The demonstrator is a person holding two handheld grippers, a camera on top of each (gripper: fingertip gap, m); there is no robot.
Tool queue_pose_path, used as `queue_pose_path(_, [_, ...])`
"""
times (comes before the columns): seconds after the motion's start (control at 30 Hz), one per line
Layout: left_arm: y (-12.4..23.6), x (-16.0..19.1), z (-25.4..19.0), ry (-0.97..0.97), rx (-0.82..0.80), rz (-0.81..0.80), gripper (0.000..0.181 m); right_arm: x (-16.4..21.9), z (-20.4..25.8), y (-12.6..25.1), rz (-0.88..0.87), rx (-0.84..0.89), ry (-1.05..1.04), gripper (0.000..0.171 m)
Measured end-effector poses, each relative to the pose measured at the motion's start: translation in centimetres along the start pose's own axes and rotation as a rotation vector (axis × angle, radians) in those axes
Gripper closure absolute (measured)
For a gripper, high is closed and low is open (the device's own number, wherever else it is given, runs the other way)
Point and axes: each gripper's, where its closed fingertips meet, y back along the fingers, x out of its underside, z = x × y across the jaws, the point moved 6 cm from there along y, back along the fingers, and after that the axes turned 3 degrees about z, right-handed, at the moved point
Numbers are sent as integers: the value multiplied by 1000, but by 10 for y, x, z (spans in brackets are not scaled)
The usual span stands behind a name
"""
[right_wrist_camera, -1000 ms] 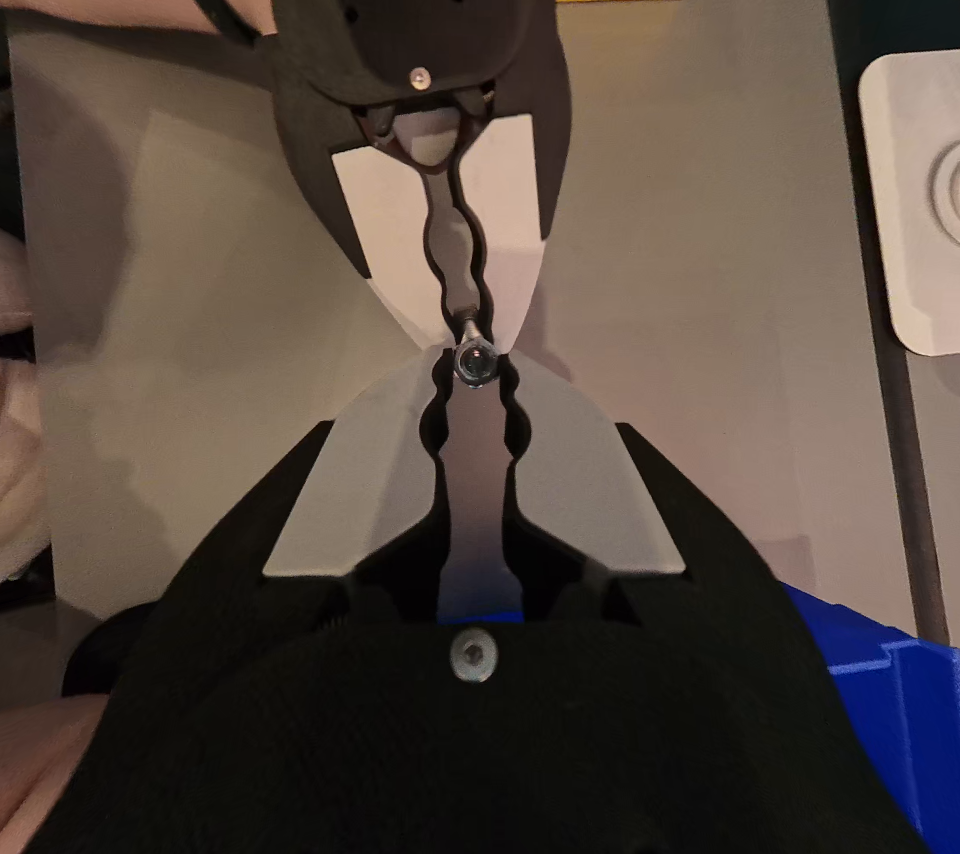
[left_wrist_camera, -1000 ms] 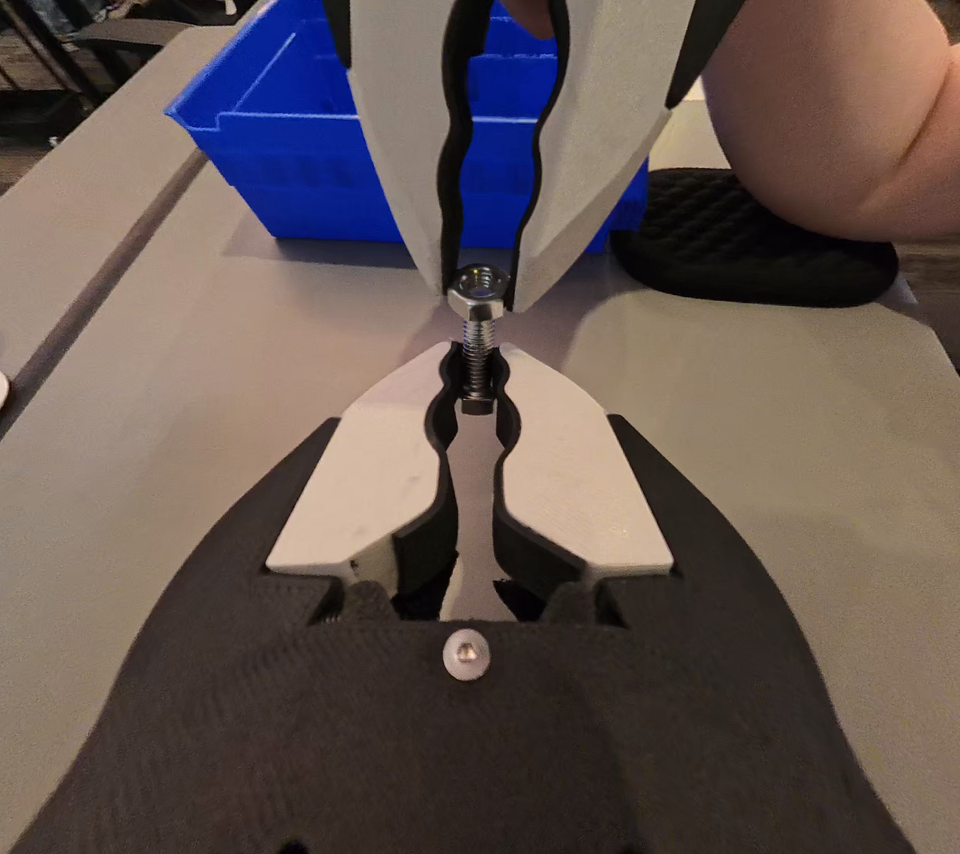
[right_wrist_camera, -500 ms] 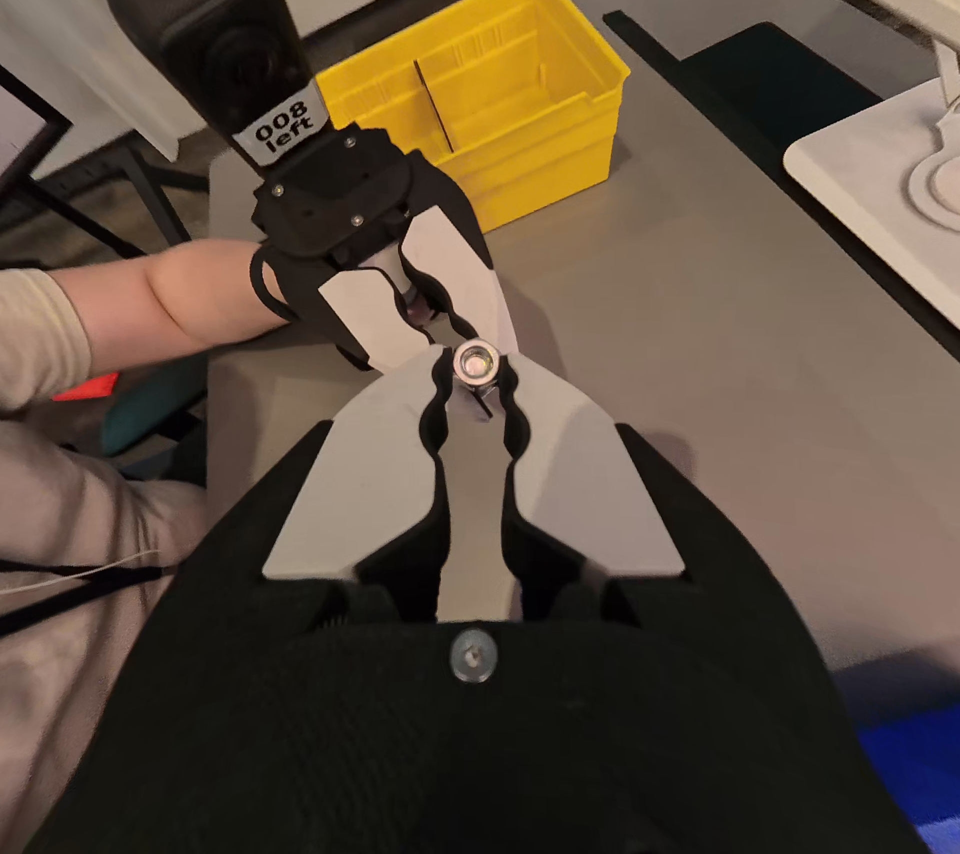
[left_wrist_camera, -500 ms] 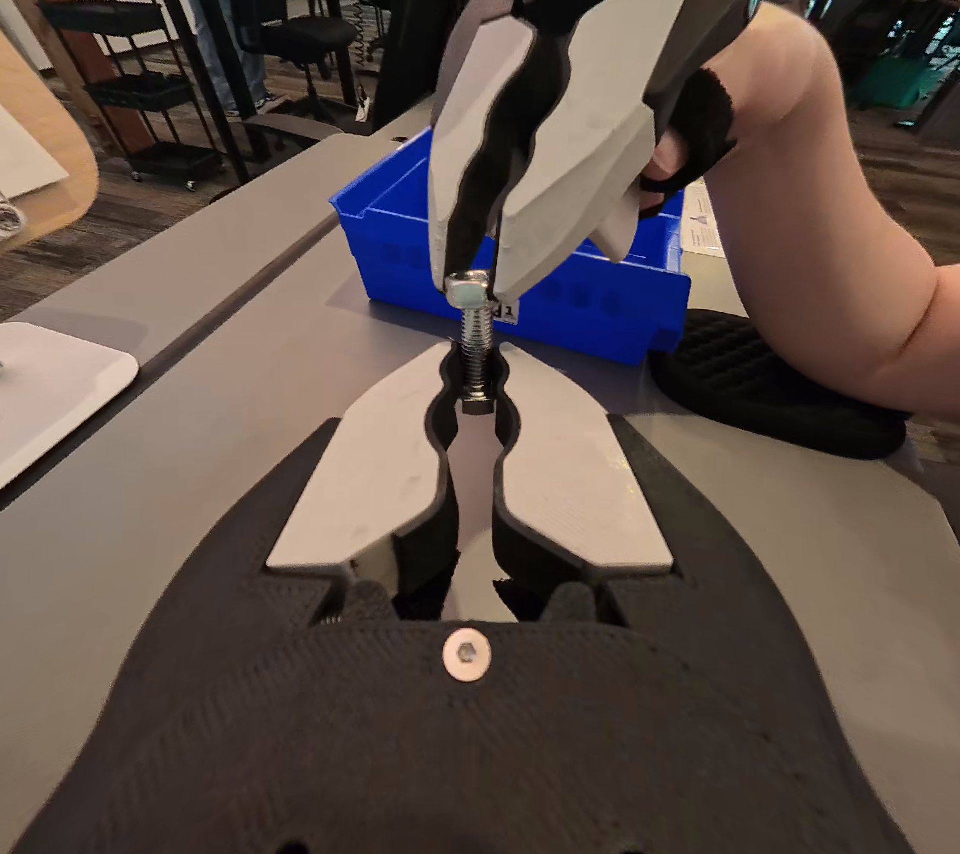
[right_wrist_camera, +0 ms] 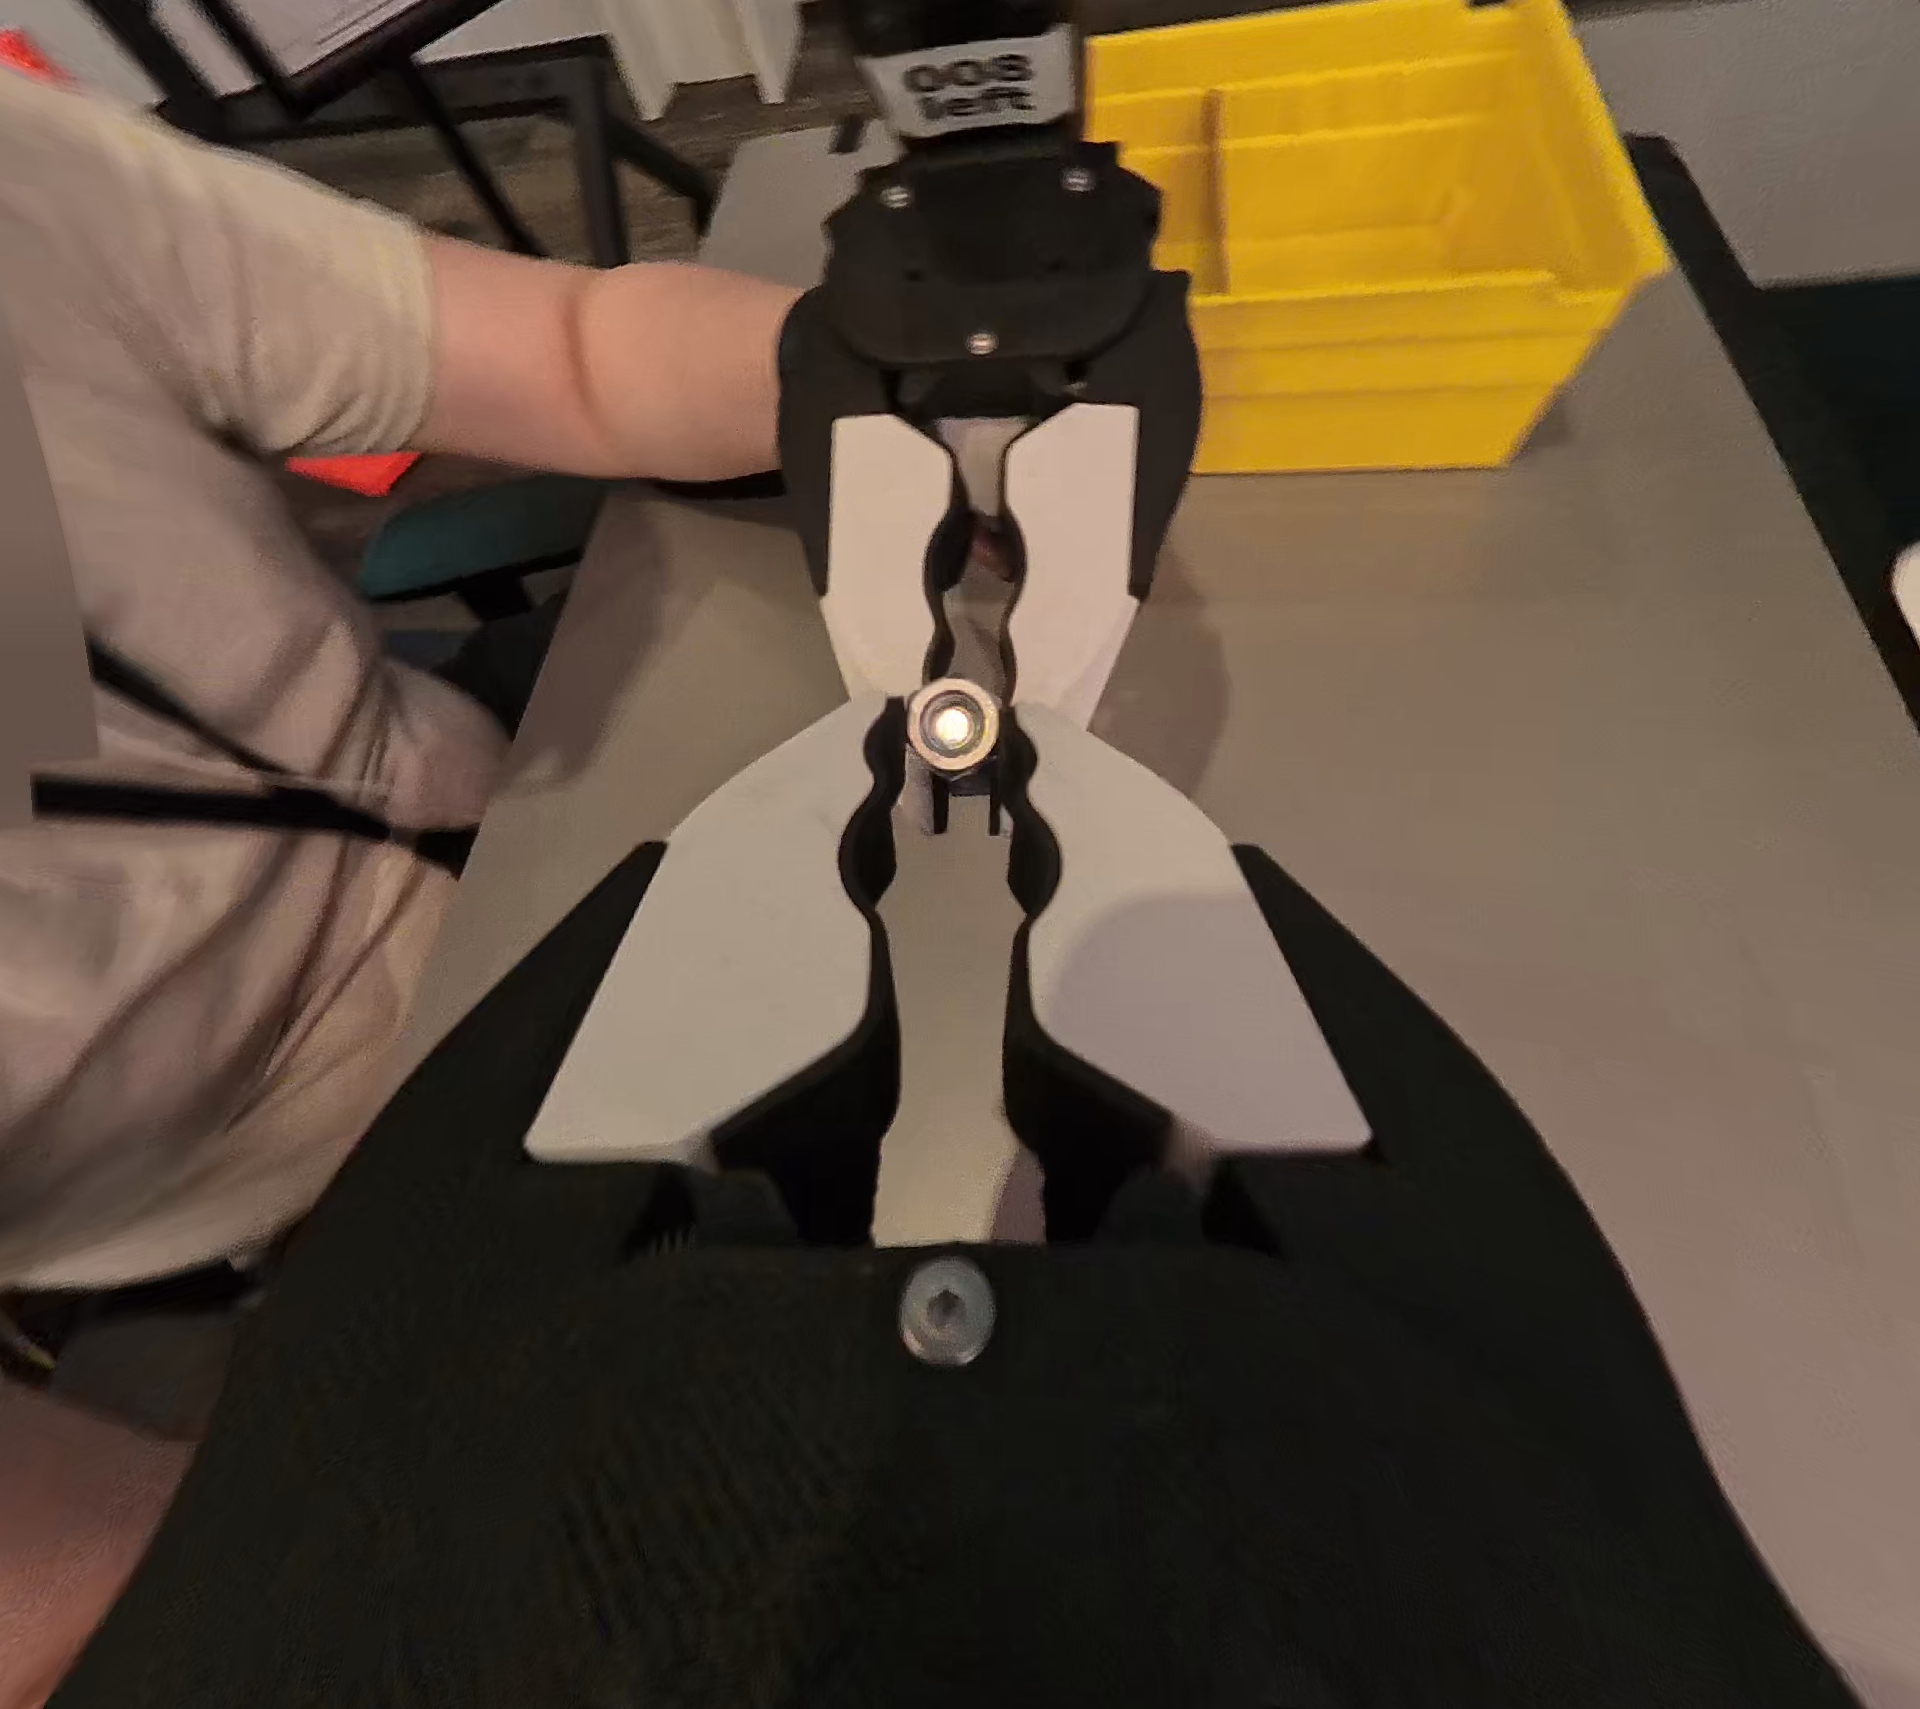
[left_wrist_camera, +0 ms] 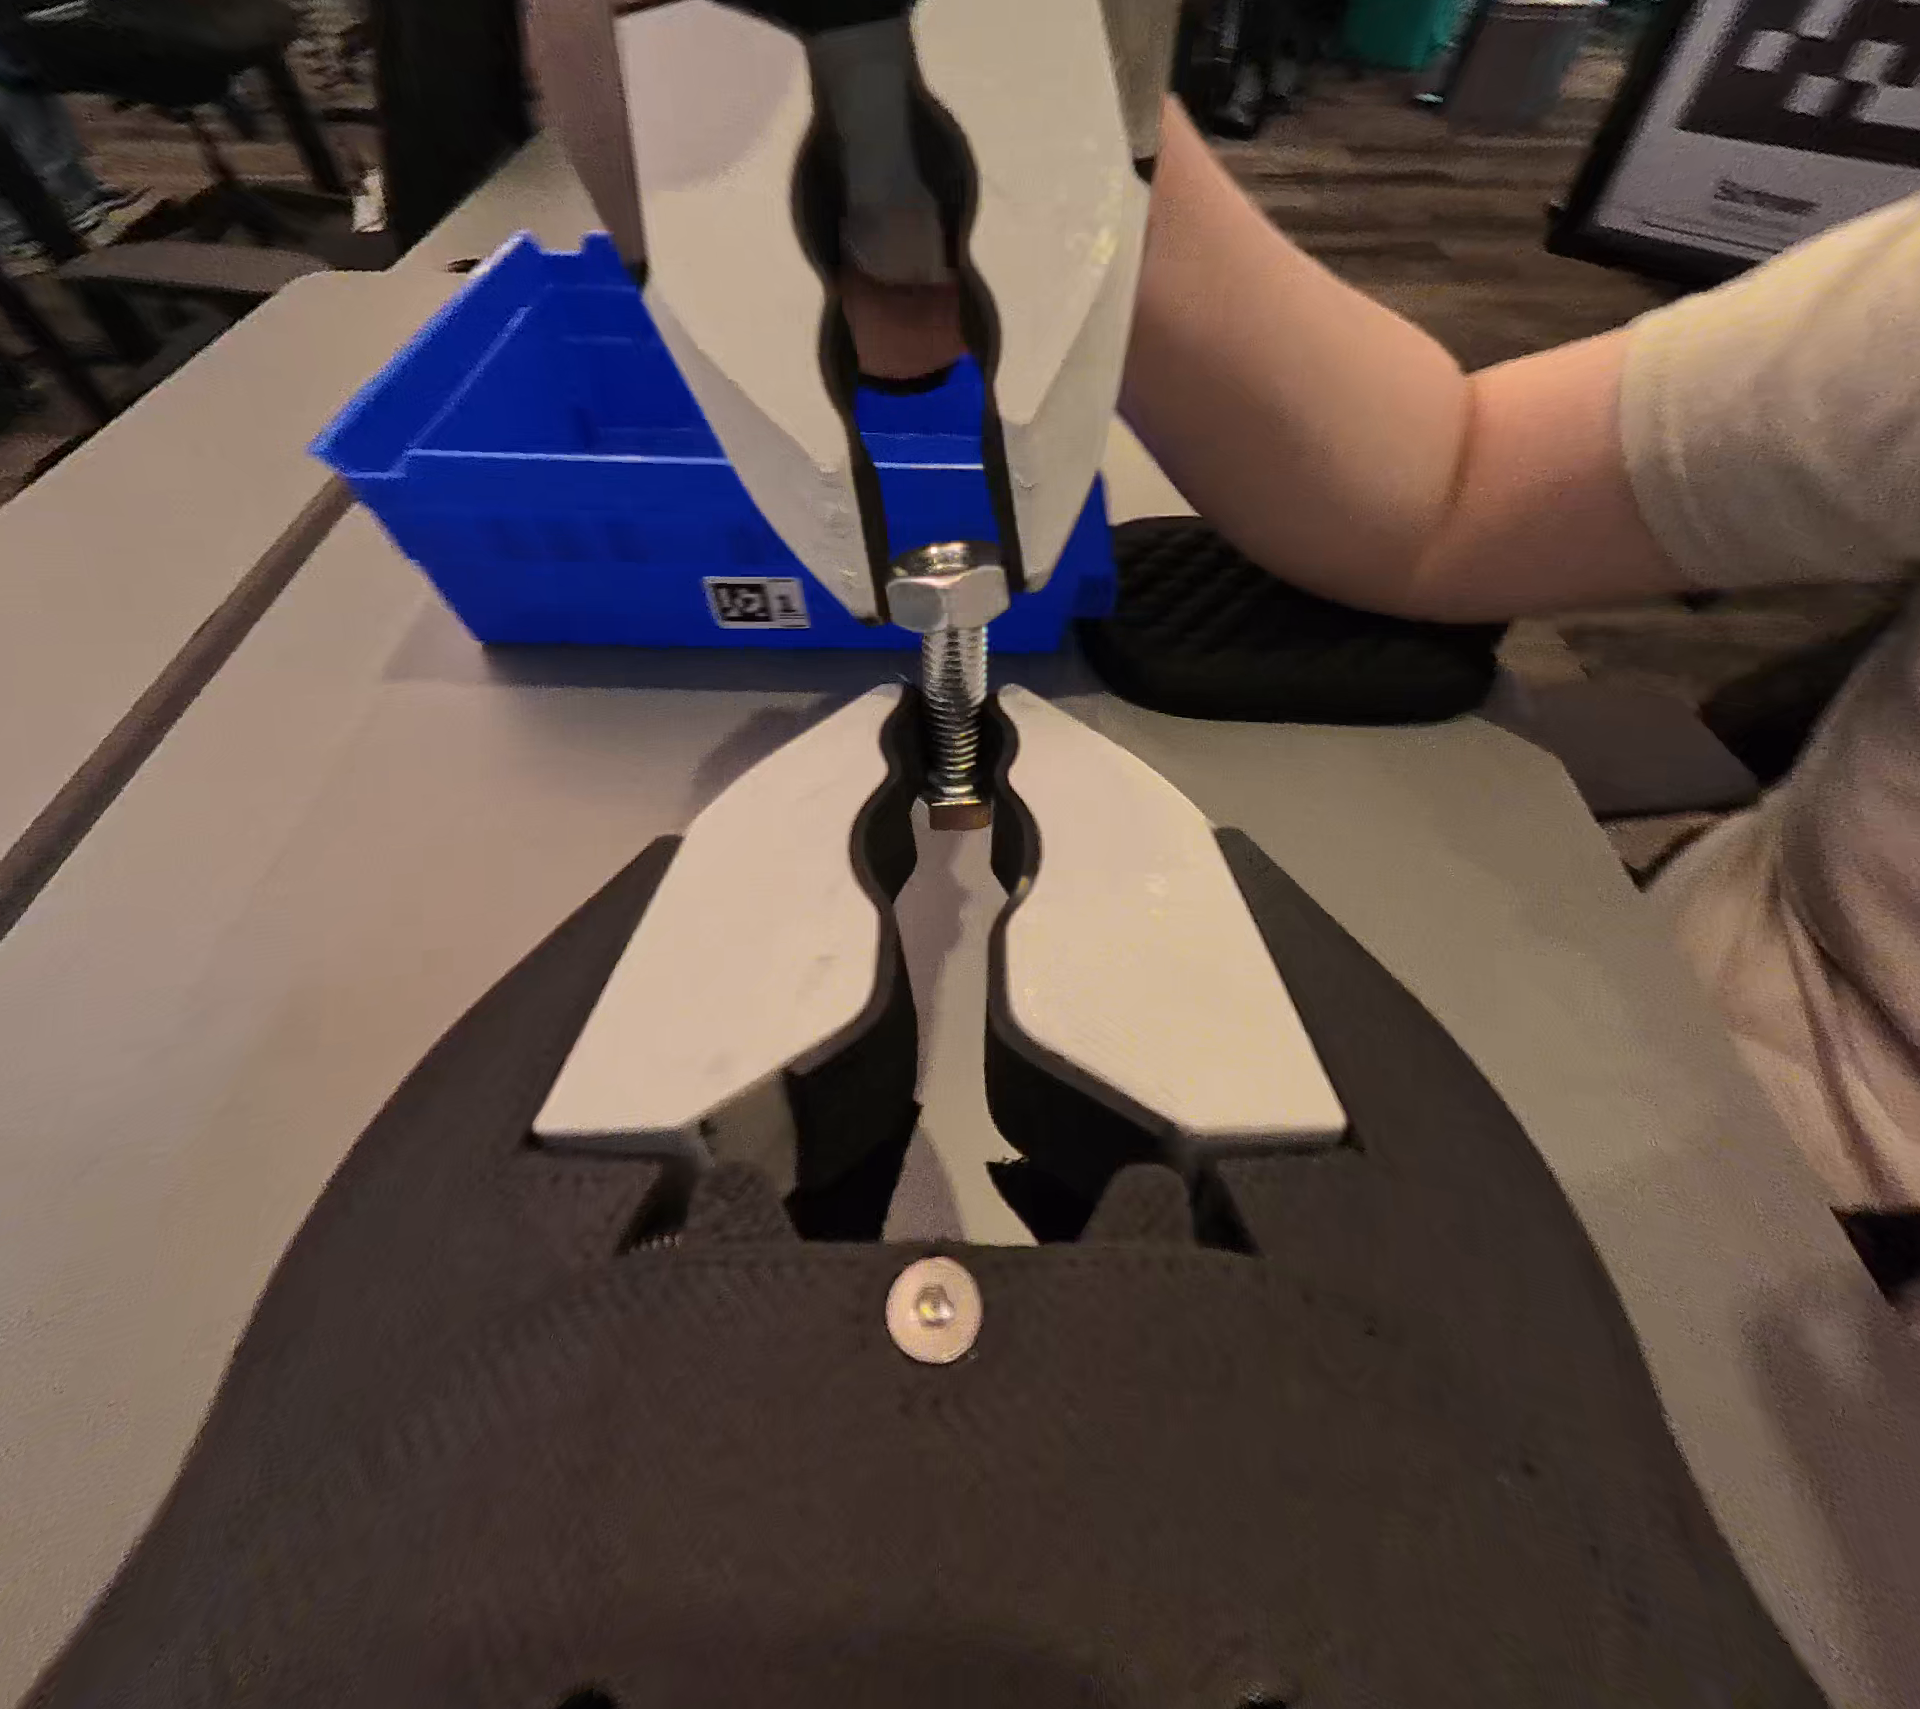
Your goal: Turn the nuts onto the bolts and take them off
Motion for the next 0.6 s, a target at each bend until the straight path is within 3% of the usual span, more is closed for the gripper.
queue_pose_path(0.17, [-3, -2, -15, -36, 107, 17, 172, 0, 17, -1, 16, -31, 181, 153])
queue_pose_path(0.6, [19, -9, 22, 87, -325, 37, 172, -17, -24, -1, -100, 262, -309, 153])
